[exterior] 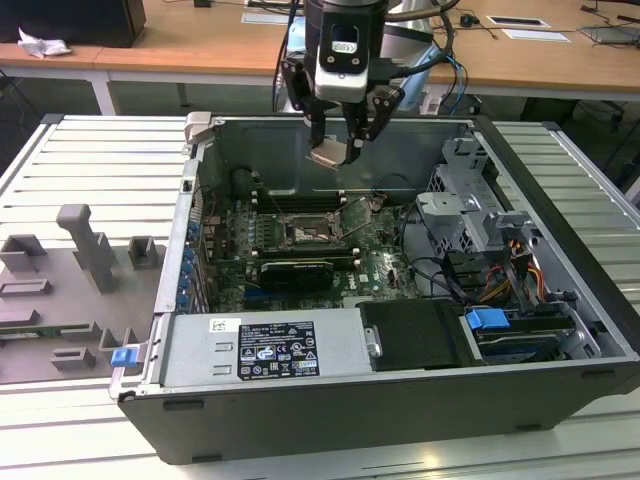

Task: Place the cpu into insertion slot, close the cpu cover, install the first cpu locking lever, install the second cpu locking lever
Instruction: 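Place the cpu into insertion slot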

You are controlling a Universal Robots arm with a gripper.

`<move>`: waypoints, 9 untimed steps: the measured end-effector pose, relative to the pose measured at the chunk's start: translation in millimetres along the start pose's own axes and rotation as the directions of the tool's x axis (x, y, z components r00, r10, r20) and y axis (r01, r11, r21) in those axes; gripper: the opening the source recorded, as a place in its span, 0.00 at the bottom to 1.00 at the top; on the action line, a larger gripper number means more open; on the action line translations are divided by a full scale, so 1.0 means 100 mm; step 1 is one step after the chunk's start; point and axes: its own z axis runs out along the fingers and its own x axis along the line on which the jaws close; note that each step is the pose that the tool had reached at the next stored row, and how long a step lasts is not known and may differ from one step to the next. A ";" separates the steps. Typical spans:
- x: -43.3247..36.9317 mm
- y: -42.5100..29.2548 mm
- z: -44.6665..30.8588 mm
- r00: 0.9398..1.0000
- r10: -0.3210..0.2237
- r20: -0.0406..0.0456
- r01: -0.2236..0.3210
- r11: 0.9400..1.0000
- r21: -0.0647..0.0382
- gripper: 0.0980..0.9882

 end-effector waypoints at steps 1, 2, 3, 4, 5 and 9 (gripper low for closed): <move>0.000 0.000 0.001 1.000 0.012 0.001 -0.012 1.000 0.000 0.48; 0.000 0.000 0.002 1.000 0.020 0.002 -0.020 1.000 0.000 0.48; 0.000 0.000 0.003 1.000 0.027 0.002 -0.027 1.000 0.000 0.48; 0.000 0.000 0.005 0.999 0.042 0.004 -0.042 0.999 0.000 0.48; 0.000 0.000 0.006 0.998 0.055 0.005 -0.055 0.999 -0.001 0.48; 0.000 -0.001 0.011 0.996 0.092 0.008 -0.092 0.996 -0.001 0.48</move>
